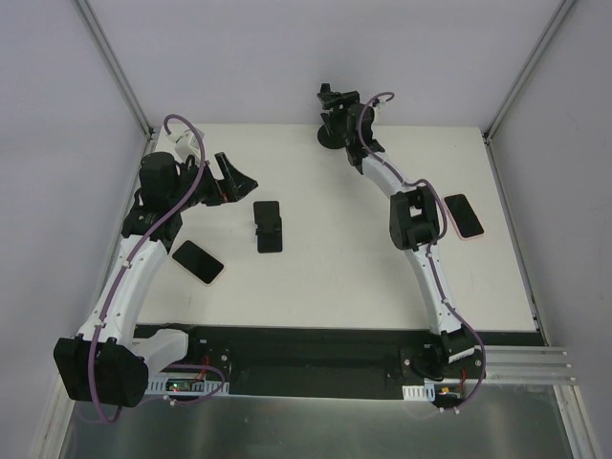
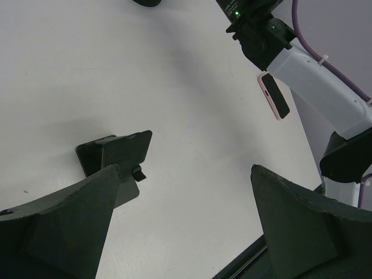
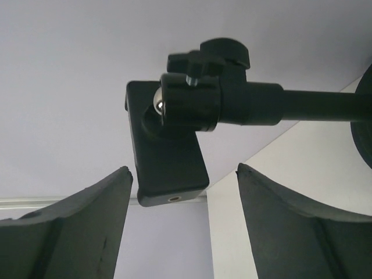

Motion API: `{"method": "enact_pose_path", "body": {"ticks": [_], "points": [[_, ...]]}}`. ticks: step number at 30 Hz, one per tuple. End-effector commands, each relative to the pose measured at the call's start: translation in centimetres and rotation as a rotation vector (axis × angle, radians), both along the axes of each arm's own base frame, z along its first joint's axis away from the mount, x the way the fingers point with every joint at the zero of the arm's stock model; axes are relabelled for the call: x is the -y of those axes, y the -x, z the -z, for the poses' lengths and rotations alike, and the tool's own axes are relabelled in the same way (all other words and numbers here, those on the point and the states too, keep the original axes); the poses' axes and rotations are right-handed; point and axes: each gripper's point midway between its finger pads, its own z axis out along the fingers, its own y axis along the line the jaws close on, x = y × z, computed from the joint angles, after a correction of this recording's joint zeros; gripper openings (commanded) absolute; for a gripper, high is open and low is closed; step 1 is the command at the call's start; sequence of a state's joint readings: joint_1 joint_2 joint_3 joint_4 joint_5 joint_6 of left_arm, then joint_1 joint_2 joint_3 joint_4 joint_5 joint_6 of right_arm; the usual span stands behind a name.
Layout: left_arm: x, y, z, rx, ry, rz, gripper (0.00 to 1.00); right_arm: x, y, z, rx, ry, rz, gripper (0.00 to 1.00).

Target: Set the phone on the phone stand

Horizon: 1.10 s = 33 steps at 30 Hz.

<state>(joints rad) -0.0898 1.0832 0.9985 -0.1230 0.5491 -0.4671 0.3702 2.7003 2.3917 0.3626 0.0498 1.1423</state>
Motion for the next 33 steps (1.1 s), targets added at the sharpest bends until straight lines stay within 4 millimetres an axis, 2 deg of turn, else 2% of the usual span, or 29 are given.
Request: {"method": "enact_pose_path", "body": {"ticks": [1, 4, 9, 11, 12, 14, 15, 17, 18, 20, 21, 22, 23, 25, 26, 28, 29, 30, 31, 32, 33], "points": [[0.2, -0.1, -1.1, 0.039, 0.03, 0.015, 0.93, 0.3, -0.4, -3.3, 0.093, -0.015, 0.032, 0.7], [0.2, -0.1, -1.1, 0.041, 0.03, 0.015, 0.93, 0.9, -0.8, -2.8, 0.088, -0.014, 0.044, 0.68], [0.2, -0.1, -1.1, 0.042, 0.031, 0.015, 0.93, 1.7, -1.1, -2.7, 0.092, -0.017, 0.047, 0.71], [0.2, -0.2, -1.0, 0.039, 0.031, 0.016, 0.93, 1.8, -1.2, -2.9, 0.097, -0.018, 0.04, 0.68], [0.2, -0.1, -0.9, 0.039, 0.031, 0.016, 0.93, 1.9, -1.2, -2.9, 0.095, -0.018, 0.039, 0.6], [0.2, -0.2, -0.9, 0.037, 0.031, 0.014, 0.93, 2.0, -1.2, -3.0, 0.099, -0.017, 0.033, 0.53], [0.2, -0.1, -0.9, 0.038, 0.032, 0.017, 0.93, 2.1, -1.2, -3.3, 0.102, -0.02, 0.029, 0.41], [0.3, -0.2, -1.0, 0.039, 0.035, 0.02, 0.93, 2.1, -1.0, -3.8, 0.113, -0.029, 0.003, 0.3], [0.3, -0.1, -1.1, 0.04, 0.036, 0.024, 0.93, 2.2, -0.9, -4.4, 0.119, -0.039, 0.0, 0.2], [0.4, 0.0, -1.1, 0.041, 0.041, 0.029, 0.93, 1.6, 0.1, -4.2, 0.112, -0.052, -0.087, 0.1], [0.4, 0.0, -1.1, 0.041, 0.041, 0.031, 0.93, 1.5, 0.9, -6.3, 0.142, -0.063, -0.115, 0.01], [0.5, 0.0, -1.2, 0.042, 0.042, 0.037, 0.93, 1.3, 1.7, -7.0, 0.151, -0.068, -0.146, 0.01], [0.5, 0.0, -1.1, 0.039, 0.041, 0.04, 0.93, 0.8, 3.5, -7.7, 0.15, -0.063, -0.21, 0.01], [0.7, 0.0, -1.0, 0.038, 0.043, 0.054, 0.93, 0.3, 5.8, -7.9, 0.139, -0.038, -0.278, 0.01], [0.8, 0.0, -1.1, 0.039, 0.045, 0.06, 0.92, -0.1, 8.6, -8.7, 0.144, -0.023, -0.349, 0.01], [1.1, 0.0, -0.9, 0.023, 0.054, 0.077, 0.91, -0.4, 11.8, -8.2, 0.116, 0.006, -0.413, 0.01], [1.3, 0.2, -1.0, 0.019, 0.066, 0.096, 0.9, -0.1, 14.3, -11.0, 0.155, 0.019, -0.449, 0.01], [1.4, 0.2, -1.0, 0.014, 0.071, 0.101, 0.9, 0.1, 16.3, -7.3, 0.066, 0.038, -0.476, 0.01], [1.6, 0.1, -0.9, 0.008, 0.076, 0.11, 0.89, 0.1, 17.9, -7.1, 0.059, 0.051, -0.506, 0.01], [1.7, 0.2, -1.0, 0.006, 0.083, 0.119, 0.89, 0.3, 20.8, -8.9, 0.093, 0.072, -0.555, 0.01], [1.8, 0.2, -0.9, 0.002, 0.086, 0.124, 0.88, 0.6, 23.3, -5.5, 0.014, 0.09, -0.583, 0.01]]}}
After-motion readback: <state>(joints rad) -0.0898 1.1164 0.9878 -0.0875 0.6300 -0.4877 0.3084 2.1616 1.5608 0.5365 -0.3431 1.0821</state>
